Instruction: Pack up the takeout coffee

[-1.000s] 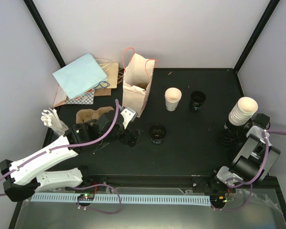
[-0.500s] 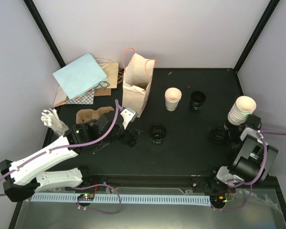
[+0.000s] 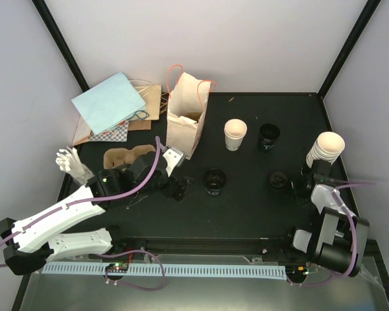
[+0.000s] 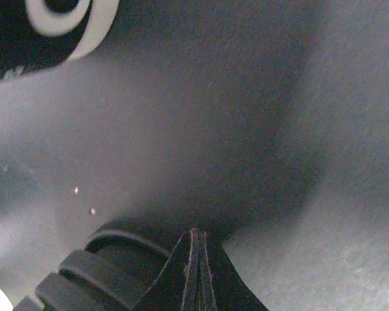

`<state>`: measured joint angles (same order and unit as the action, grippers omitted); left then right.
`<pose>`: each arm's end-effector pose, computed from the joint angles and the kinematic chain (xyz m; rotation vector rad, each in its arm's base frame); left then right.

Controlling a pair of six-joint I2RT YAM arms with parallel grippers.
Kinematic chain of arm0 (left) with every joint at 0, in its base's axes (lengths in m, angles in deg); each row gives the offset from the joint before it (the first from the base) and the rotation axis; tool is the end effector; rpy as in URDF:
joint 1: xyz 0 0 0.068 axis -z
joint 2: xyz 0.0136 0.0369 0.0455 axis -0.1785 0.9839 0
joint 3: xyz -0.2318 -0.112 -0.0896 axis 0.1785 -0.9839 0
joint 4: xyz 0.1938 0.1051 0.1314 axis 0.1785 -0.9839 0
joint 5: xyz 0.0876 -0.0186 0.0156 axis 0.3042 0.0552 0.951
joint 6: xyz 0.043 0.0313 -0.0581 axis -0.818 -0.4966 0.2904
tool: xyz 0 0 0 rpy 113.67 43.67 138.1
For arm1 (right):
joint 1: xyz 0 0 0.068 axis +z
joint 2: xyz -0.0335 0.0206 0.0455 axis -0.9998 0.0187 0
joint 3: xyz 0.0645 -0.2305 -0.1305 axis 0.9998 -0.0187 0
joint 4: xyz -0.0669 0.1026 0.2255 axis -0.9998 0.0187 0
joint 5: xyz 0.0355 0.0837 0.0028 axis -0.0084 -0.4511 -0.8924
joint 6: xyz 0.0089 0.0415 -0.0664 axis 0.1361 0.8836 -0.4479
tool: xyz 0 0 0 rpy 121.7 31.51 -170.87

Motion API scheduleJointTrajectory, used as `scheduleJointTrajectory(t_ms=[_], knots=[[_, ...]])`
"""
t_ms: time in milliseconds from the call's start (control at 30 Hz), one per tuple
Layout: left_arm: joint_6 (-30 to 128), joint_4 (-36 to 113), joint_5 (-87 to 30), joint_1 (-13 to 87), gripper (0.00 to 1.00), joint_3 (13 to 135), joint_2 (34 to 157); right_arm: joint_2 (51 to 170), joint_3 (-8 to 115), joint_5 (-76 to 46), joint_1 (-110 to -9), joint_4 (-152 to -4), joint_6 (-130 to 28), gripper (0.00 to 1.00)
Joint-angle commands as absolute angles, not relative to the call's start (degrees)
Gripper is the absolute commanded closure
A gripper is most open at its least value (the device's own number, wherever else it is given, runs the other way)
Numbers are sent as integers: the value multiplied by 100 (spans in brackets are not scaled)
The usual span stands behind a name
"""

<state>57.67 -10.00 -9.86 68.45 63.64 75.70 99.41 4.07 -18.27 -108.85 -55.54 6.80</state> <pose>0.1217 -0.1736 0.3260 0.6605 2.2150 -0.5201 0.1922 -0.0555 0.1104 1.8381 2.1130 0.4783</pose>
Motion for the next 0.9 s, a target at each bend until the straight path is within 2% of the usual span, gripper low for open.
scheduleJointTrajectory(t_ms=[0, 233, 467, 867], knots=[[5829, -847, -1009, 6819, 1, 6333, 7458, 9612, 347, -1802, -10610, -5492, 938, 99], [5836, -841, -994, 6813, 1, 6285, 7398, 9188, 934, -730, -10507, -4241, 538, 99], [5860, -786, -1027, 6811, 1, 6257, 7375, 8617, 1145, -391, -10275, -3707, 186, 99], [5863, -671, -1055, 6810, 1, 6194, 7343, 7653, 1760, 751, -7706, -3073, 101, 99]])
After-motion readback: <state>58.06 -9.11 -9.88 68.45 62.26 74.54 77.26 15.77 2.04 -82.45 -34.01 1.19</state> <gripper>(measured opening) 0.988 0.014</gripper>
